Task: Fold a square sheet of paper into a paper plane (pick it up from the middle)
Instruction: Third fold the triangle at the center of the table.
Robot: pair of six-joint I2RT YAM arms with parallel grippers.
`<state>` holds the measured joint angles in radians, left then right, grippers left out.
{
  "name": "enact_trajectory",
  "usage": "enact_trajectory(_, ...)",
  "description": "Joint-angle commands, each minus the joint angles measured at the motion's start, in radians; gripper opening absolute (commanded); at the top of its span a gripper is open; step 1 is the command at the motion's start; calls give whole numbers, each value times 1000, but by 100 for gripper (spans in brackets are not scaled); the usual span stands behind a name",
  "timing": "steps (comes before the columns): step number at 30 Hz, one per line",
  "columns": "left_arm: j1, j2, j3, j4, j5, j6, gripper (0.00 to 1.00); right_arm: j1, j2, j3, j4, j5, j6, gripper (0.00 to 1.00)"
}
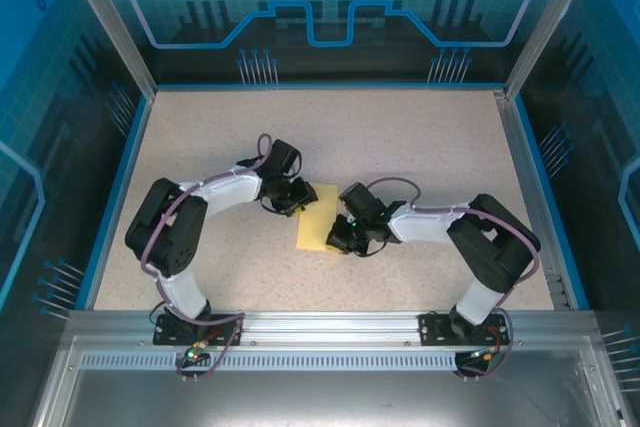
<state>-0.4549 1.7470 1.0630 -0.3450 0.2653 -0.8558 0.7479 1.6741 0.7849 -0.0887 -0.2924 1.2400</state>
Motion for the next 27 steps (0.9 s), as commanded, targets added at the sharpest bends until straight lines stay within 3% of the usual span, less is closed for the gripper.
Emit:
enact_trajectory(1, 5, -44, -14, 53, 105, 75, 40, -64, -40, 27, -156, -86, -218, 0)
enact_trajectory(5, 1, -32, -12, 109, 197, 139, 38, -143, -35, 70, -341, -168, -472, 0)
enact_trajectory(8, -2, -18, -3, 122, 216, 158, 38, -196, -43, 51, -355, -203, -515, 0)
enact_trajectory(17, -14, 99, 24, 119, 183, 163, 32, -216, -30, 69, -311, -195, -493, 4)
enact_trajectory(27, -16, 117, 19, 72, 103, 175, 28, -216, -59, -14, -126, -178, -326, 18)
